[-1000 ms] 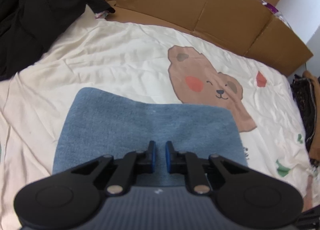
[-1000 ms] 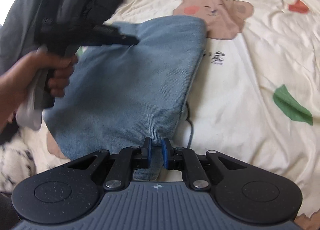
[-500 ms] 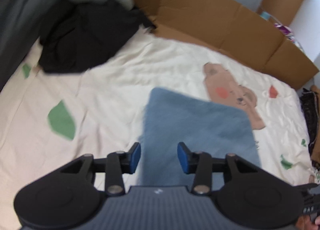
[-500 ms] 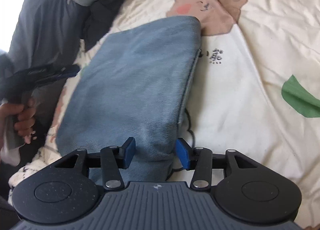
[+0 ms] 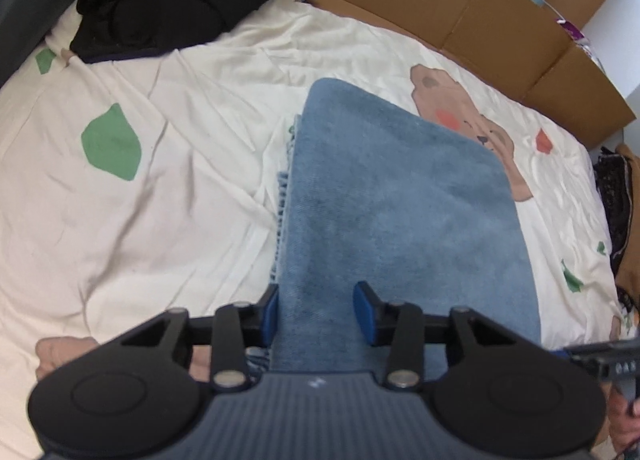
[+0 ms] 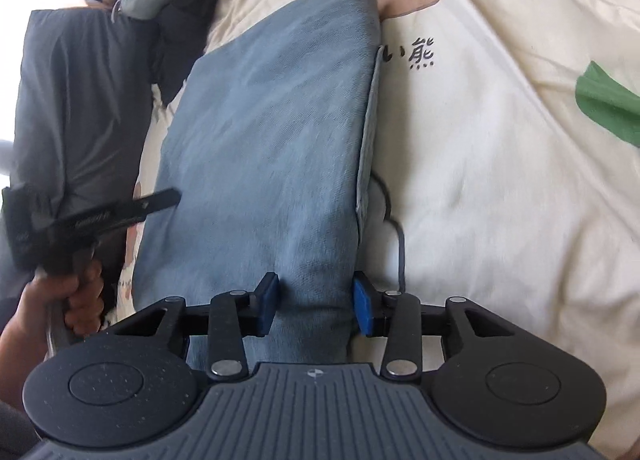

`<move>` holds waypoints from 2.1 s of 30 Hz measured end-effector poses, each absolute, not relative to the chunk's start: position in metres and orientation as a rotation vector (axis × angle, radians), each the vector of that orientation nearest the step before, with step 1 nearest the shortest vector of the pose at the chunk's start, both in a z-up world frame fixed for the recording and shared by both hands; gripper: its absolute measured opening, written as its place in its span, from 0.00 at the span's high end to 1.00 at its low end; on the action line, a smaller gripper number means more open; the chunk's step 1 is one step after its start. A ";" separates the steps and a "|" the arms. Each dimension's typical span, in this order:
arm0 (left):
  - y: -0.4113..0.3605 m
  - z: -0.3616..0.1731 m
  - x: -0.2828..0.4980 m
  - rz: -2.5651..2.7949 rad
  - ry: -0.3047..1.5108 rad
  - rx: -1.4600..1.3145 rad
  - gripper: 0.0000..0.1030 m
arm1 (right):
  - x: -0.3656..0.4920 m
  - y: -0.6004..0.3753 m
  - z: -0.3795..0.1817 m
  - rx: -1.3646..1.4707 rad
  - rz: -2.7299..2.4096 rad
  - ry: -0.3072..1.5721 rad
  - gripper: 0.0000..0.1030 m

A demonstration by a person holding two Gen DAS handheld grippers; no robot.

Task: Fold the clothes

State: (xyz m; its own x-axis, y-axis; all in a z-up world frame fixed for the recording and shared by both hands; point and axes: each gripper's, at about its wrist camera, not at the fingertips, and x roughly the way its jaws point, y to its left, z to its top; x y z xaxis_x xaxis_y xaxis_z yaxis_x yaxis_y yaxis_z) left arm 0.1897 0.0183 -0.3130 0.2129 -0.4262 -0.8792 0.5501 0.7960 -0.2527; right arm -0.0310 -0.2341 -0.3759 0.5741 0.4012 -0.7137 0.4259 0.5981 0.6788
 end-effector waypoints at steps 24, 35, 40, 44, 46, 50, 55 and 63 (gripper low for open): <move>0.024 -0.316 0.193 -0.699 1.182 0.102 0.58 | -0.067 -0.230 -0.367 1.095 0.059 1.020 0.83; 0.031 -0.302 0.195 -0.701 1.137 0.102 0.63 | -0.077 -0.245 -0.362 1.050 0.000 1.012 0.83; 0.040 -0.302 0.201 -0.679 1.136 0.067 0.61 | -0.066 -0.256 -0.361 1.053 -0.036 0.949 0.53; 0.042 -0.309 0.201 -0.680 1.152 0.042 0.60 | -0.048 -0.257 -0.364 1.033 -0.040 0.926 0.53; 0.043 -0.312 0.200 -0.681 1.159 0.036 0.56 | -0.037 -0.259 -0.367 1.039 -0.055 0.907 0.53; 0.048 -0.321 0.203 -0.678 1.177 0.021 0.50 | -0.013 -0.265 -0.371 1.034 -0.063 0.882 0.53; 0.048 -0.327 0.205 -0.707 1.176 0.043 0.50 | 0.004 -0.273 -0.382 1.059 -0.057 0.897 0.53; 0.048 -0.331 0.208 -0.711 1.190 0.014 0.55 | 0.017 -0.272 -0.400 1.099 0.011 0.913 0.61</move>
State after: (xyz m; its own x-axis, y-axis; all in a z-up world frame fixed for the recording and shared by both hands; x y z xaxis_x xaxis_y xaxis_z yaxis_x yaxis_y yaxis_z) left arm 0.2076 0.0480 -0.3306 0.1833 -0.4971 -0.8481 0.5115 0.7850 -0.3496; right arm 0.0173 -0.2715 -0.4005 0.6492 0.4297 -0.6276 0.4144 0.4922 0.7656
